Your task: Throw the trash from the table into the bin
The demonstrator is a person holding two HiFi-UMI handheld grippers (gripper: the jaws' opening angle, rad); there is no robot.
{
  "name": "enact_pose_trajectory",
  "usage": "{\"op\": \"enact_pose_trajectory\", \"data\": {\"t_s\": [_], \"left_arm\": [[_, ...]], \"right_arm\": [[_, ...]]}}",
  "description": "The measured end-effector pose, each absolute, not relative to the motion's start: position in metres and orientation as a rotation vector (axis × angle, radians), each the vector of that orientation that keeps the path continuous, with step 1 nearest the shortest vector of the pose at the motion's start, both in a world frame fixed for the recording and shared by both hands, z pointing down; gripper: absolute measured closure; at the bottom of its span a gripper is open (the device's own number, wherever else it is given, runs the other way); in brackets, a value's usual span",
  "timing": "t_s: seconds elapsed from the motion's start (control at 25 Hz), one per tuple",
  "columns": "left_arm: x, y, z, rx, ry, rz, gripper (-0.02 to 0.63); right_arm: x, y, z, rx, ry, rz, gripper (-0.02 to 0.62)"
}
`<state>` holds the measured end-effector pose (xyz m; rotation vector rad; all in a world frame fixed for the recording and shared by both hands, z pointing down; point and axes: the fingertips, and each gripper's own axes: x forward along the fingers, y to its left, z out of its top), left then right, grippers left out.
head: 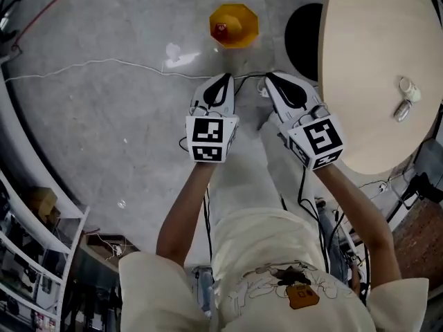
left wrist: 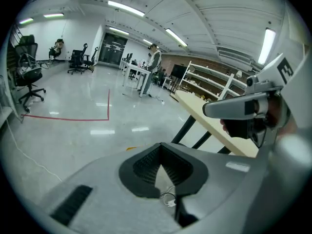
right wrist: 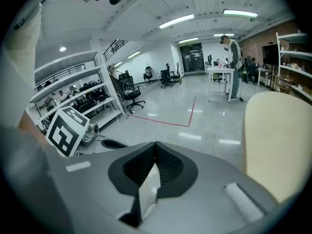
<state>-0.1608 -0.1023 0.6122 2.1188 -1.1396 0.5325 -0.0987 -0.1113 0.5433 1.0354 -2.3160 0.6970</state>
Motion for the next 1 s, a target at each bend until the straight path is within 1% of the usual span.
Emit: {"op": "enact_pose_trajectory", "data": {"t_s": [0.16, 0.4, 0.72, 1.0], "left_arm": [[-0.135, -0.070, 0.556, 2.154, -1.155, 0.502, 0.600], [-0.072, -0.020, 0.478, 2.254, -1.137, 0.509, 0.600], [0.031, 0.037, 0.403, 2.395, -1.026, 0.527, 0.600], [0.100, 0.094, 0.354, 2.475, -0.881, 0.559, 0.600]], "right_arm": [[-0.065, -0.092, 0.484, 1.054, -2.403, 0.657, 0.588], [0.006, -0.041, 0.417, 1.129, -2.498, 0.630, 0.588], [0.101, 0.022, 0.365, 1.338, -2.541, 0.636, 0.588], [0.177, 0.081, 0.330, 1.551, -2.493, 0.568, 0.588]]}}
